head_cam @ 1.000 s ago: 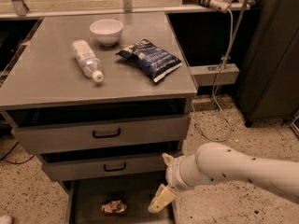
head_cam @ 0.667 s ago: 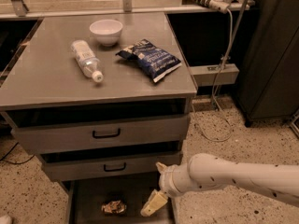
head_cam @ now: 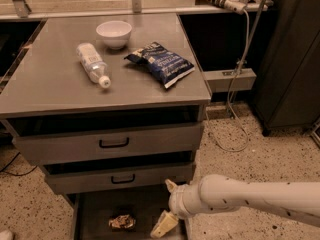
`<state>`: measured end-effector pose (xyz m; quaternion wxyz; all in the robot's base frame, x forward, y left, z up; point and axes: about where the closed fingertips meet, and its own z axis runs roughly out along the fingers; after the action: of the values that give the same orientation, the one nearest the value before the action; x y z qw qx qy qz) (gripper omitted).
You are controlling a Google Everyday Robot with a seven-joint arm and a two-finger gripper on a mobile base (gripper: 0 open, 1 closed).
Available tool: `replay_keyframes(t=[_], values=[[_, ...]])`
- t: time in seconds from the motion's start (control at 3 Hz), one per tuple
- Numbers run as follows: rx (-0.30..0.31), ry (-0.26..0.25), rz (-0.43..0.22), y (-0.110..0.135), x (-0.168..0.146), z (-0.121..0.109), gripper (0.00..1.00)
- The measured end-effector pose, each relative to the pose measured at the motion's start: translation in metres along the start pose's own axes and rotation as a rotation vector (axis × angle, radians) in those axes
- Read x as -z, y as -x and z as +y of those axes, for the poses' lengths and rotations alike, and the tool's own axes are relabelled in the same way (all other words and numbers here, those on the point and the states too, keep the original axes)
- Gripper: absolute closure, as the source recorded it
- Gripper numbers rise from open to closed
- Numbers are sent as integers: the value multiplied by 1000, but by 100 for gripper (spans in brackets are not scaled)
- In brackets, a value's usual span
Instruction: Pick orange can from bottom drawer and place on counter
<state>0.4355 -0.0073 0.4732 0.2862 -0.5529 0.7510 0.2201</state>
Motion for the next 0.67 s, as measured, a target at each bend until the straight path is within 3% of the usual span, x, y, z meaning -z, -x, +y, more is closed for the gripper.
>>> replay_keyframes(t=[0.33,0.67], values=[[-24,15,-63,-27,-42,3,0],[-95,35,-109,-54,-86,12,0]])
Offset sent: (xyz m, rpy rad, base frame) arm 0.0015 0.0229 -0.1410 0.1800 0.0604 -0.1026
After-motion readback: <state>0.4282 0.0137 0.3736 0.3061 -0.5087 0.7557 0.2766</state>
